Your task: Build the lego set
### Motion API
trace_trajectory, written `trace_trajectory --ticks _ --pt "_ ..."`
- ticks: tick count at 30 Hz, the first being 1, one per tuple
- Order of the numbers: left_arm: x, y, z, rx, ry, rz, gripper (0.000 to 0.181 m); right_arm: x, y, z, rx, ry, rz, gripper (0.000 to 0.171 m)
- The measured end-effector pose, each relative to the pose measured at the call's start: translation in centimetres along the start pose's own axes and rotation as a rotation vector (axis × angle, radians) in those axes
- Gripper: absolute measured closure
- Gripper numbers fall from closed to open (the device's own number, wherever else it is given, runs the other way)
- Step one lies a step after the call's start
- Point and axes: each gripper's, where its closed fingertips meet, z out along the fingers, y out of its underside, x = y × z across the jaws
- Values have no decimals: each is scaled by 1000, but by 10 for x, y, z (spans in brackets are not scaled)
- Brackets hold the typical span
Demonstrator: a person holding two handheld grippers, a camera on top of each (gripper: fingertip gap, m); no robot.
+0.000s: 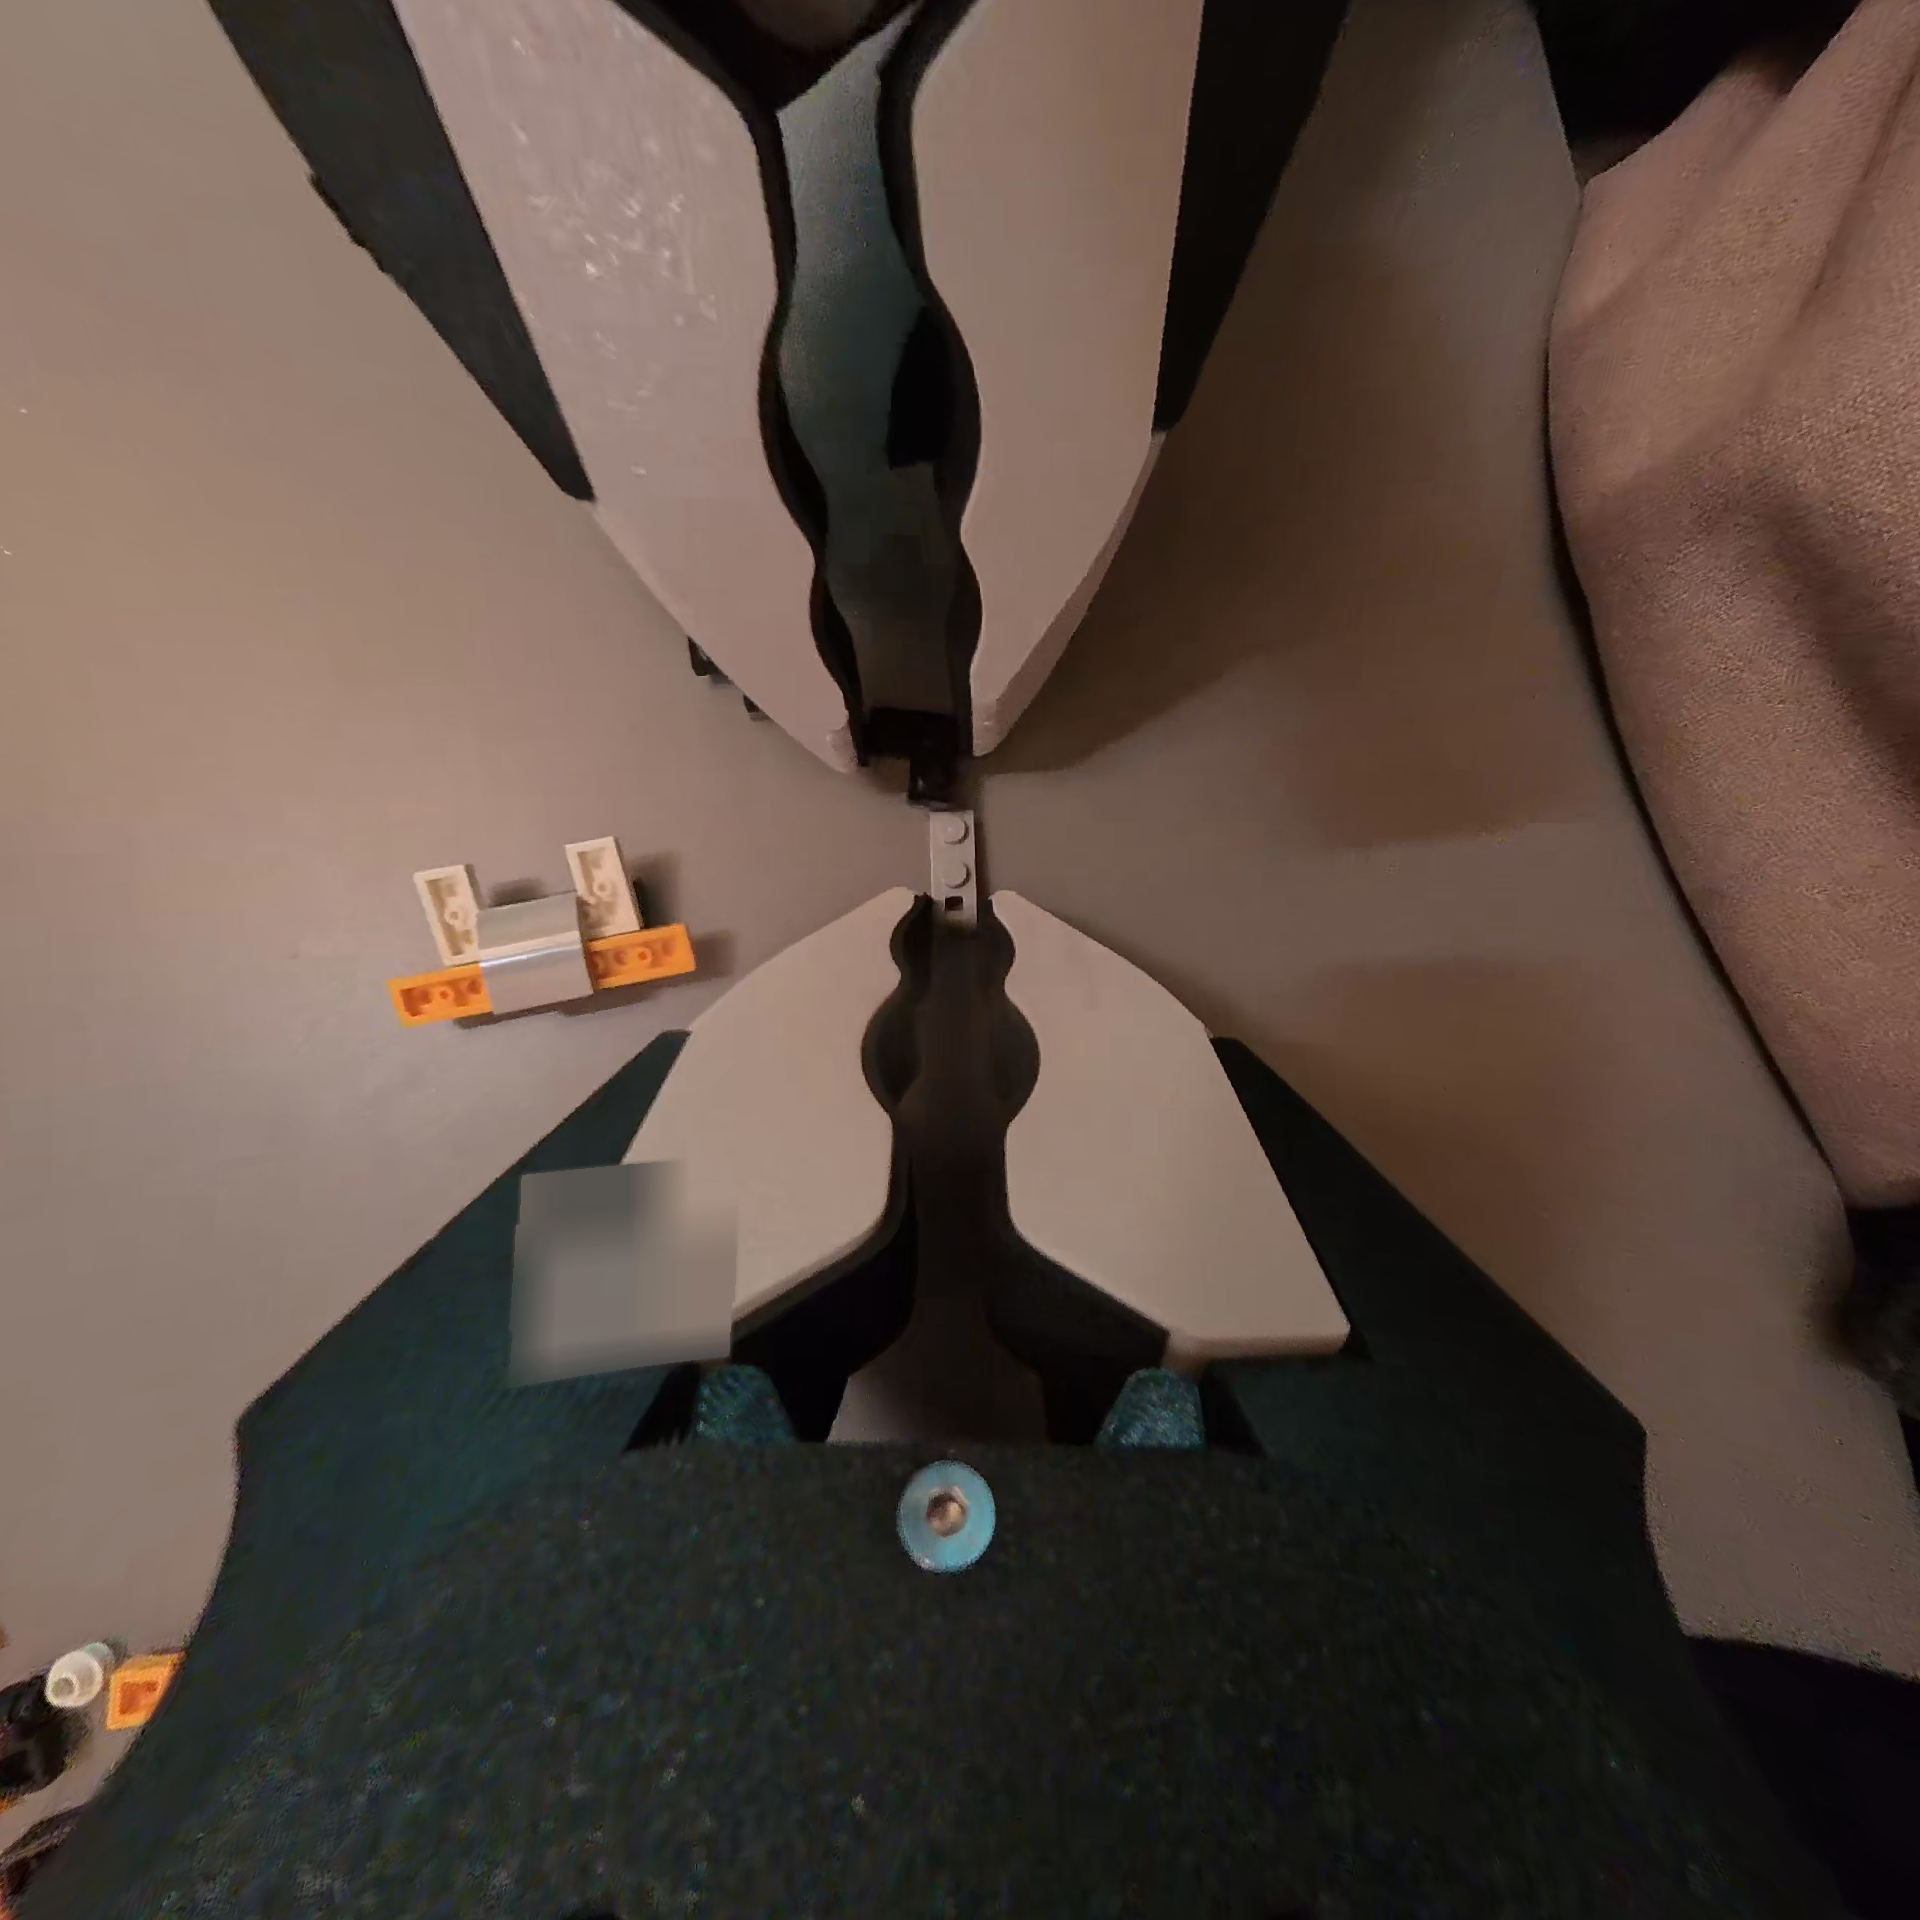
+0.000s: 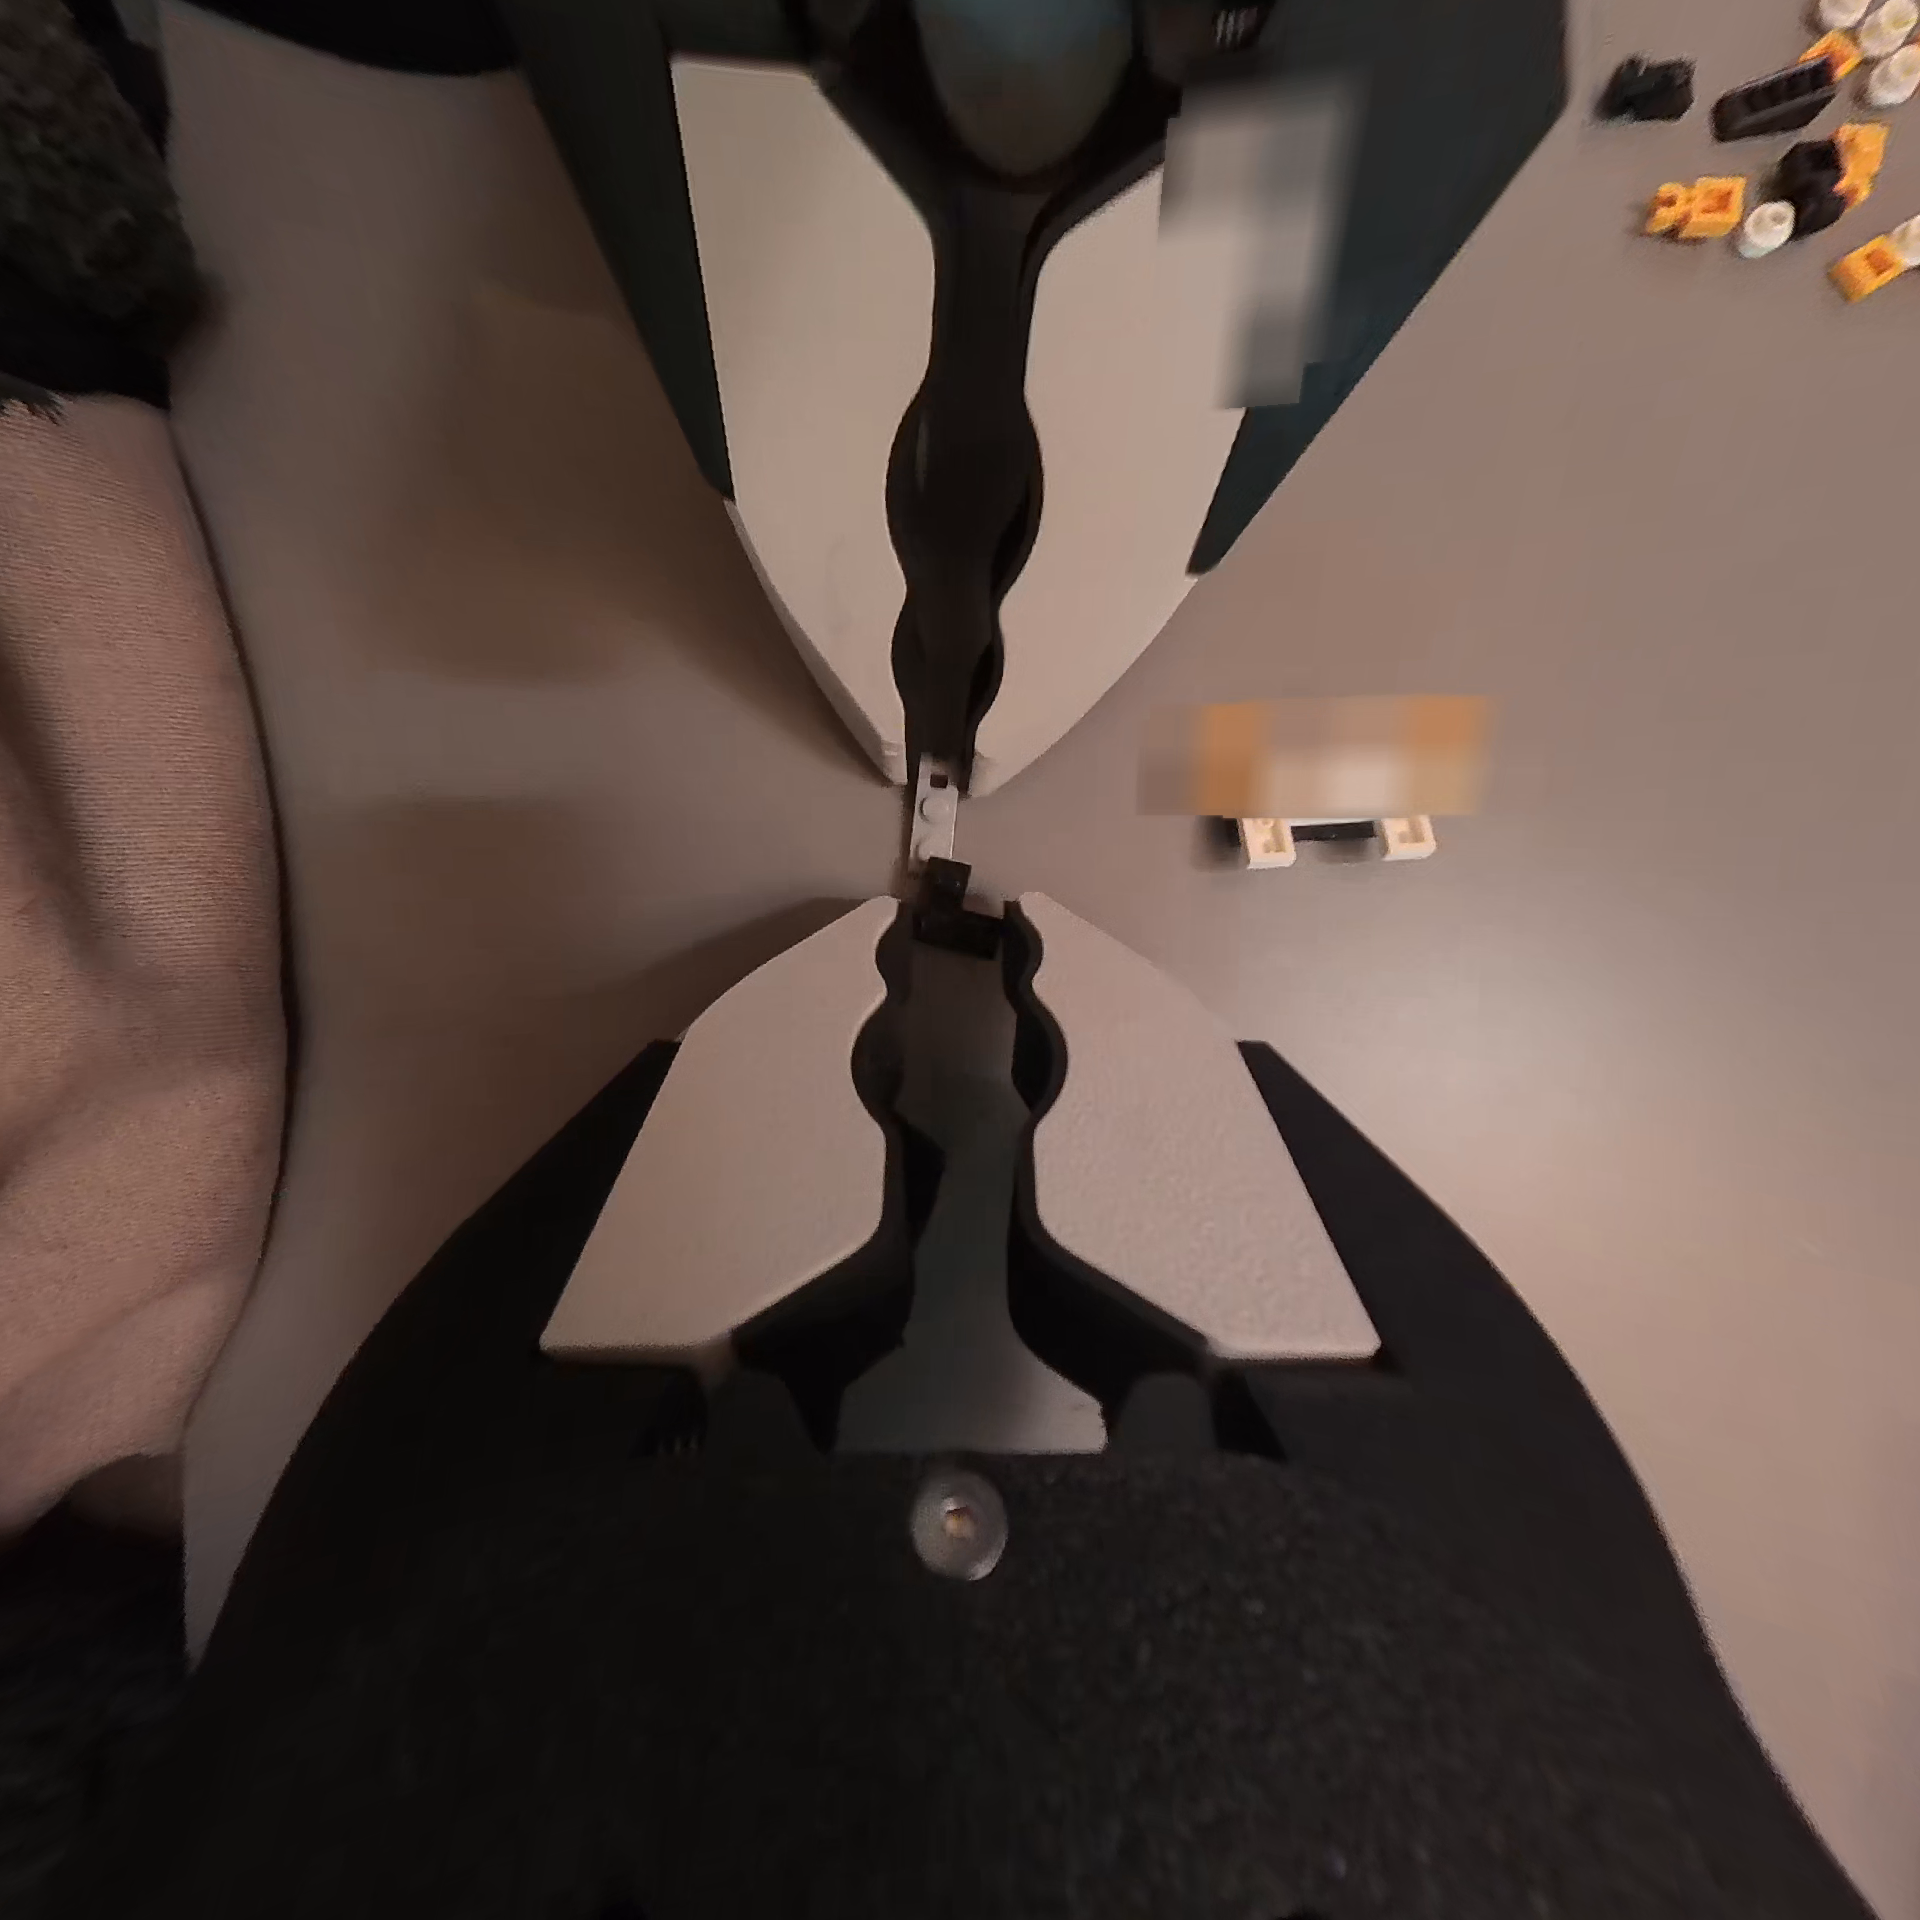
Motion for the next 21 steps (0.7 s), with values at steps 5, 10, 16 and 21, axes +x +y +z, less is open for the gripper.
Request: trace_trajectory --ticks 5,10,16,21 --pt "1 -5 5 18 -5 18 174 -4 -1 3 3 -15 -19 155" --pt "3 -7 7 28 -1 42 173 -5 -1 7 -1 -28 -21 155" --pt "3 -8 8 37 2 48 174 -6 -1 8 -4 -34 -21 155" --pt "4 -8 8 50 15 42 169 -5 -1 8 -5 -34 -18 155"
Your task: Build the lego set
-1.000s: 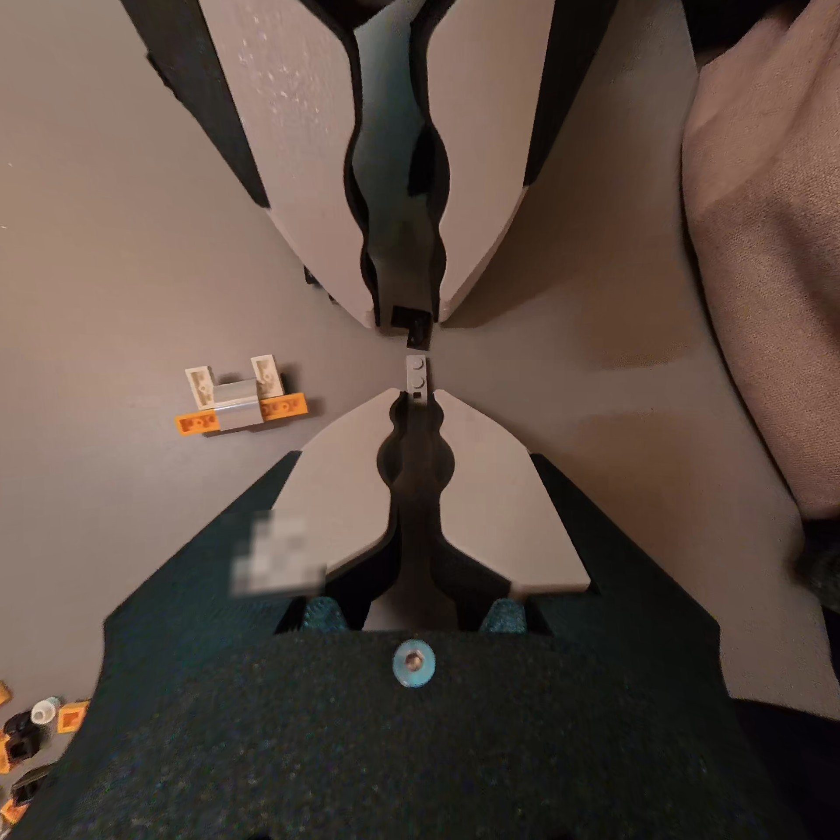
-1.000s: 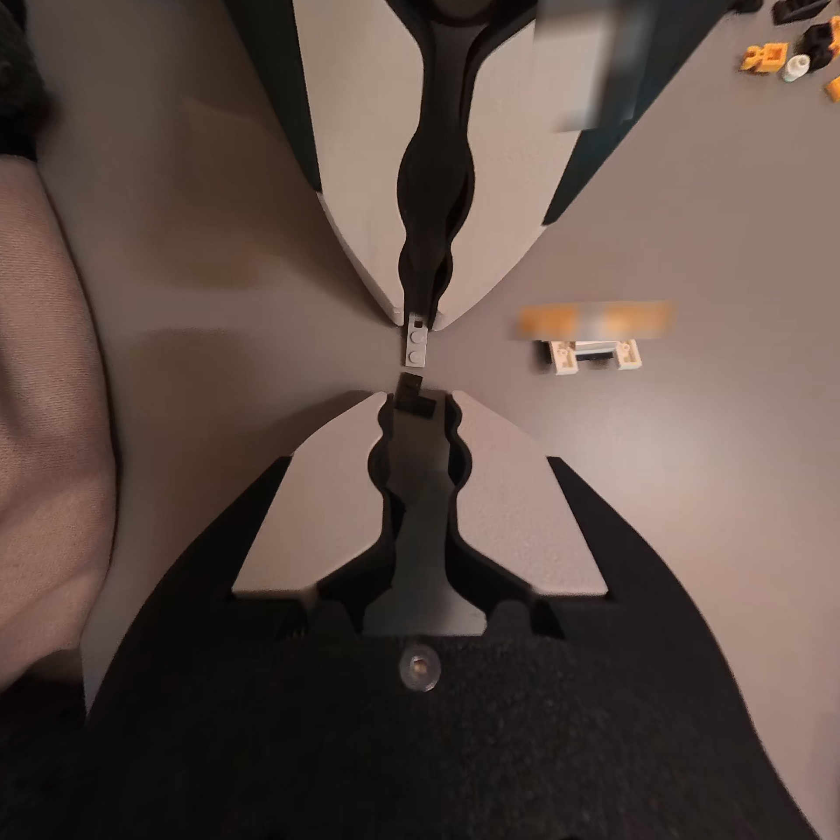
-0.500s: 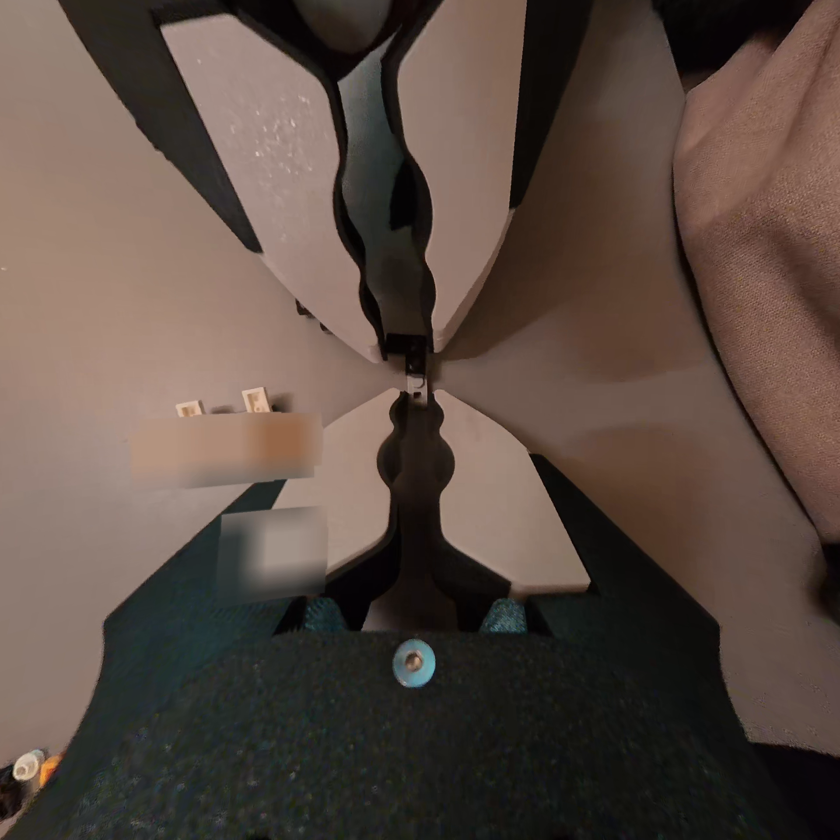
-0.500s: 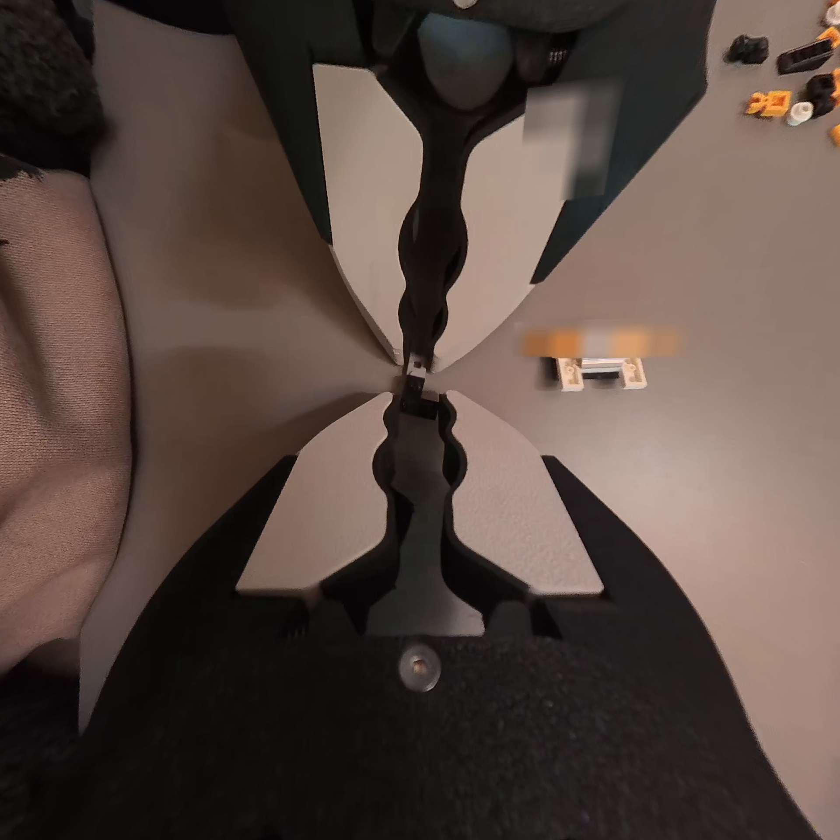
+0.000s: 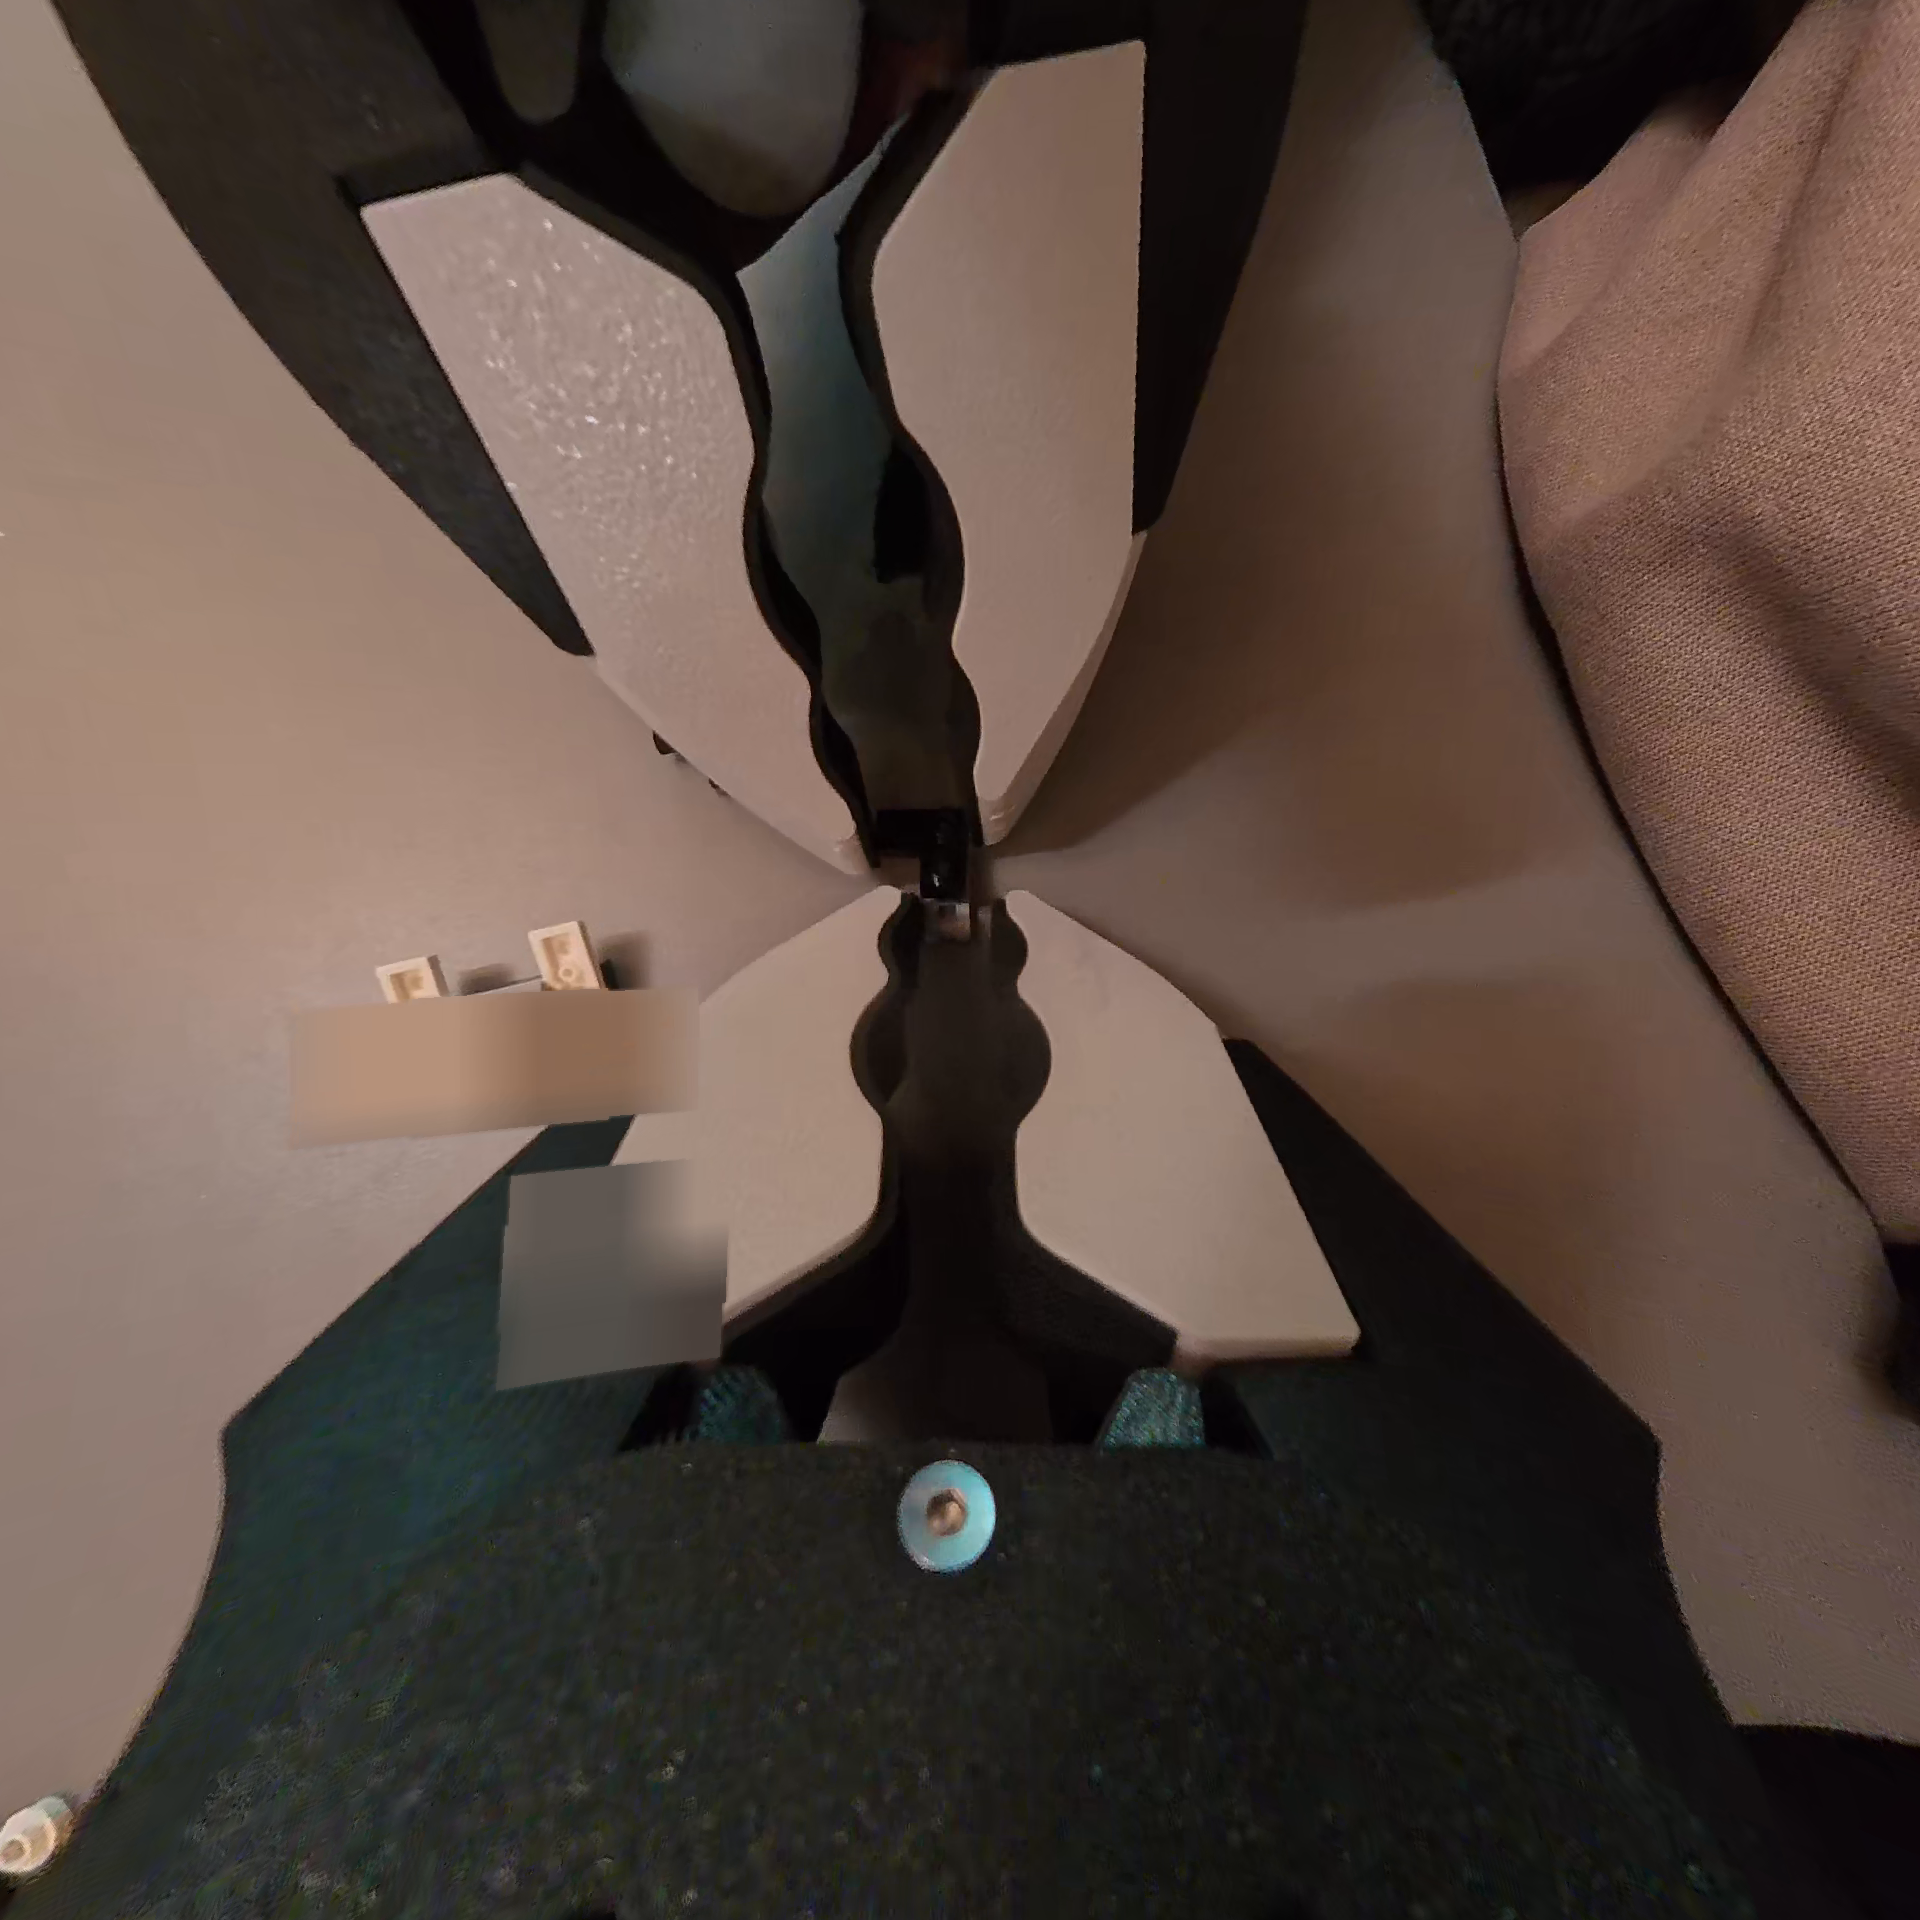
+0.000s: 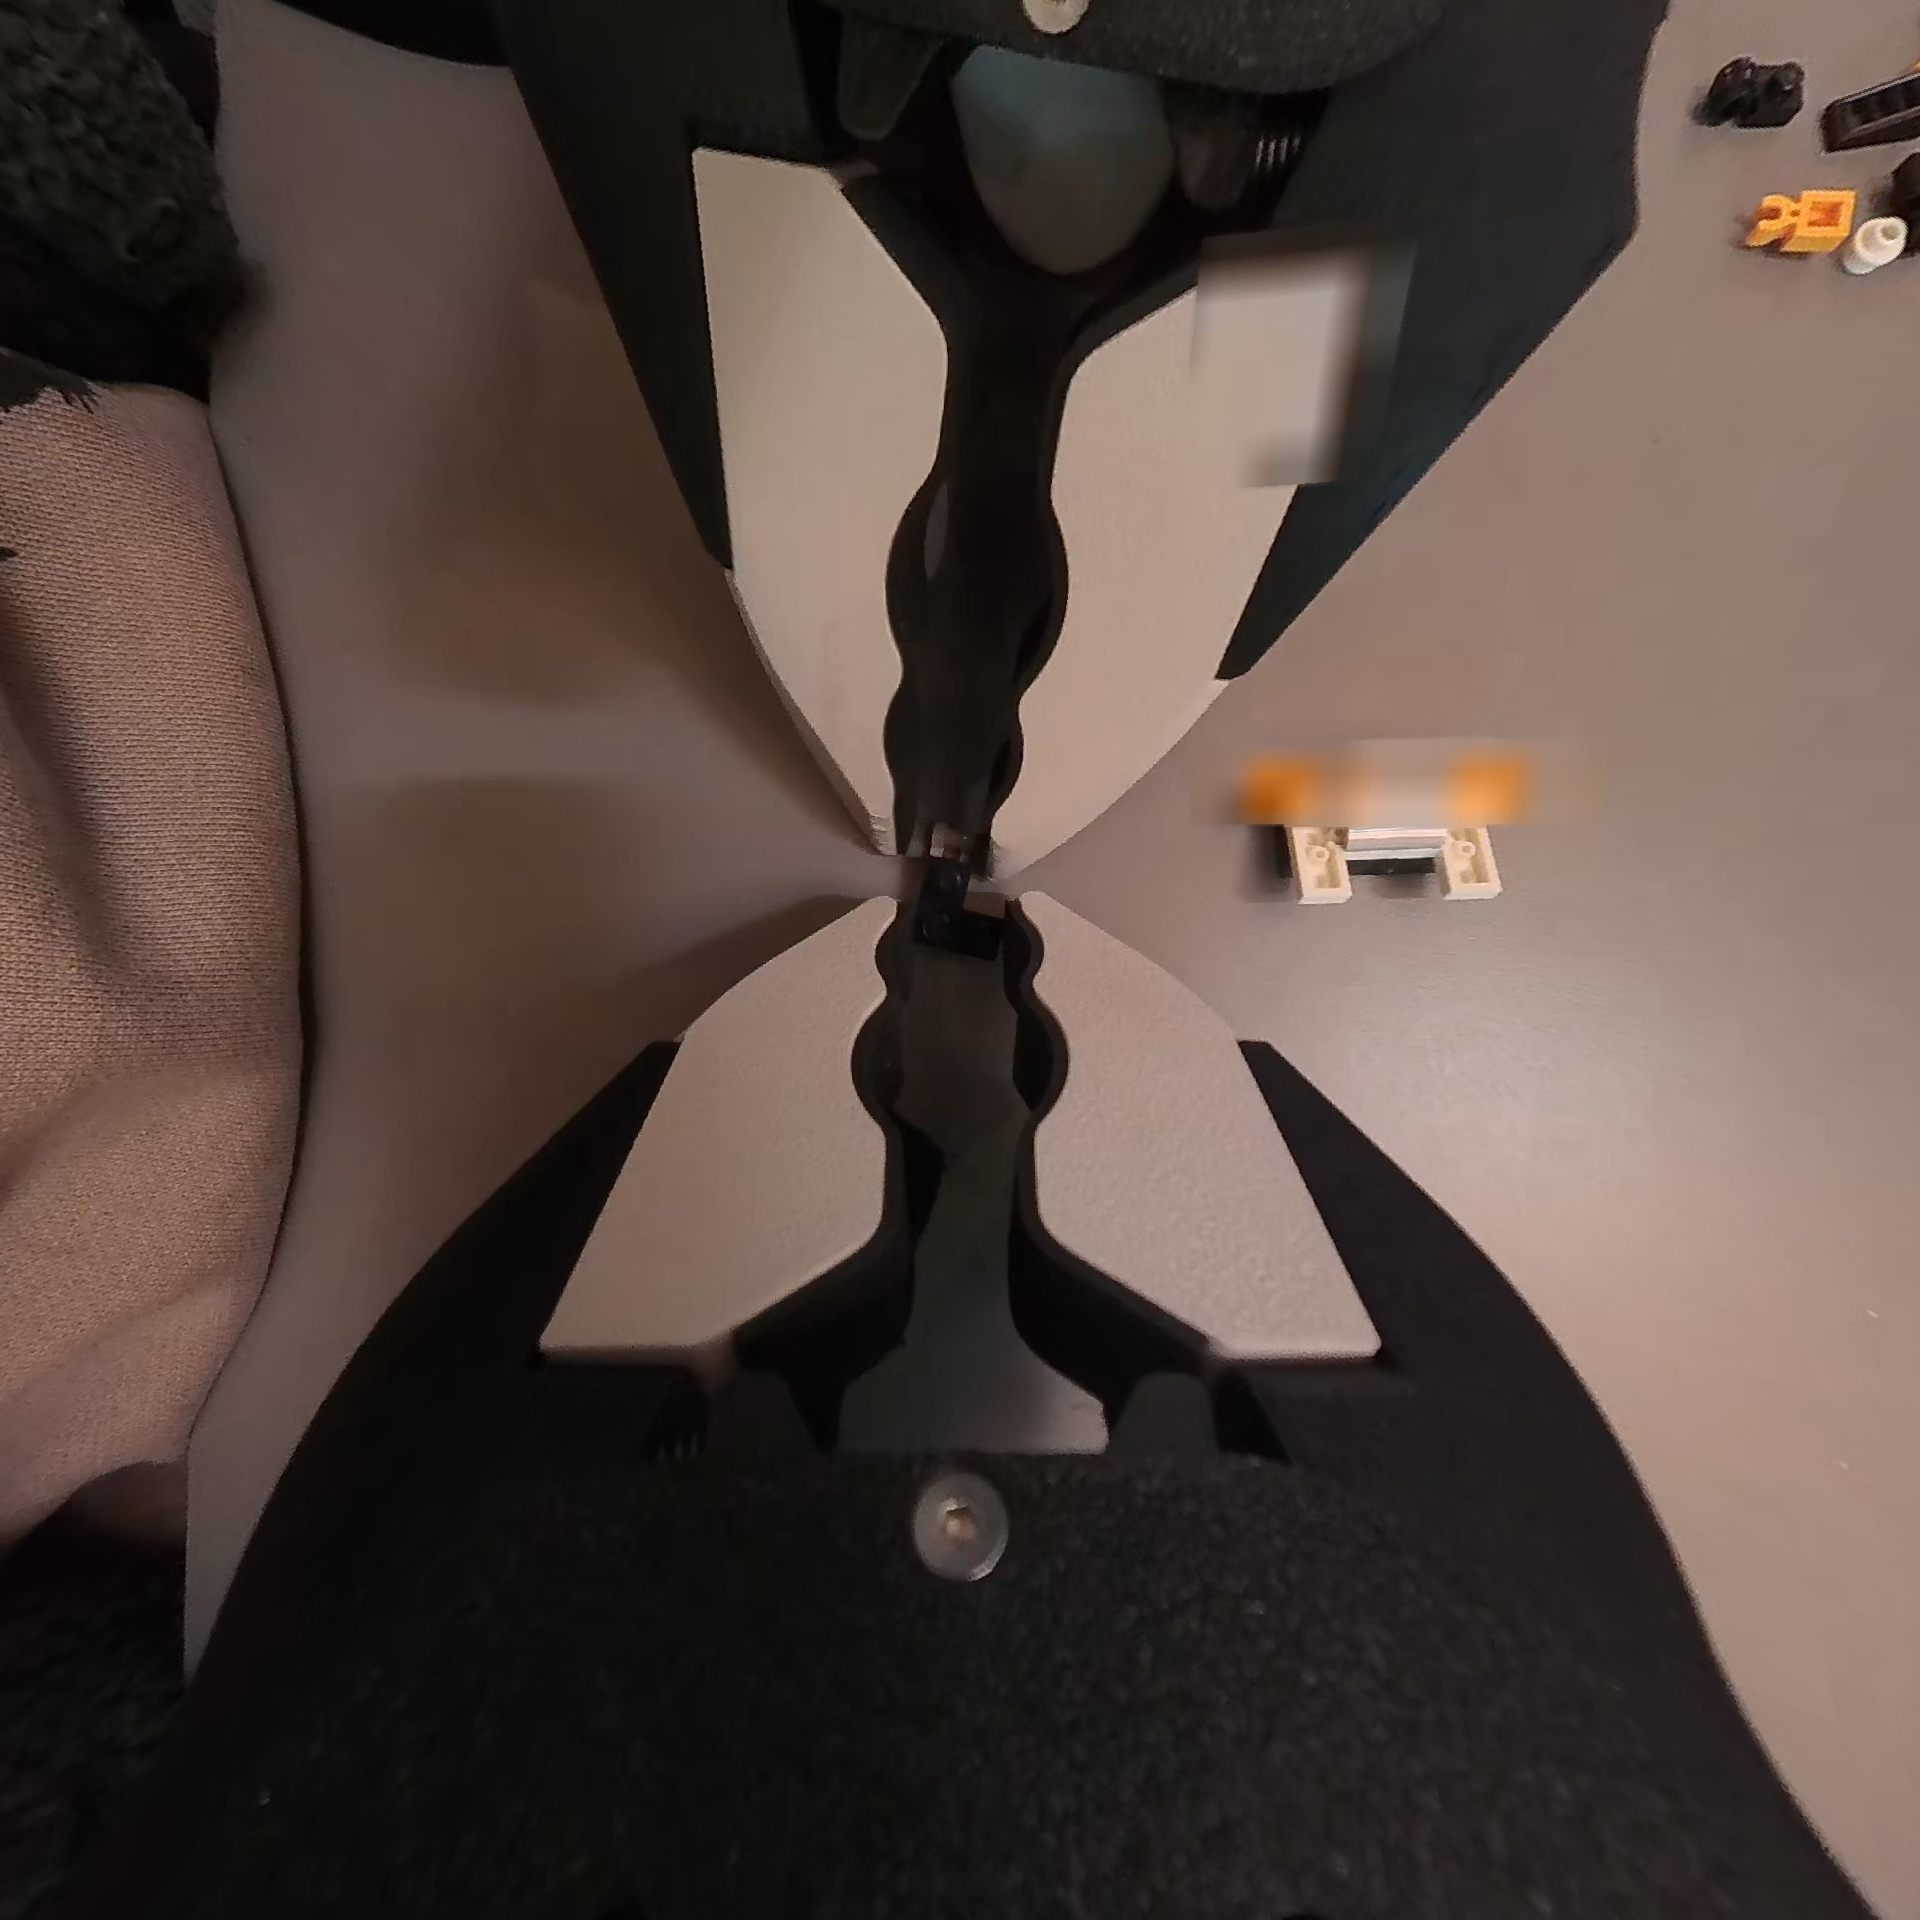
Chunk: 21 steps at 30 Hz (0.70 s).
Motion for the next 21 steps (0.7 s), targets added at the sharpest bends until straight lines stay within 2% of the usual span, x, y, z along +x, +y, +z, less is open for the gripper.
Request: trace_trajectory --ticks 21 --pt "-3 -1 1 10 -8 -29 173 0 -2 0 18 -8 6 153"
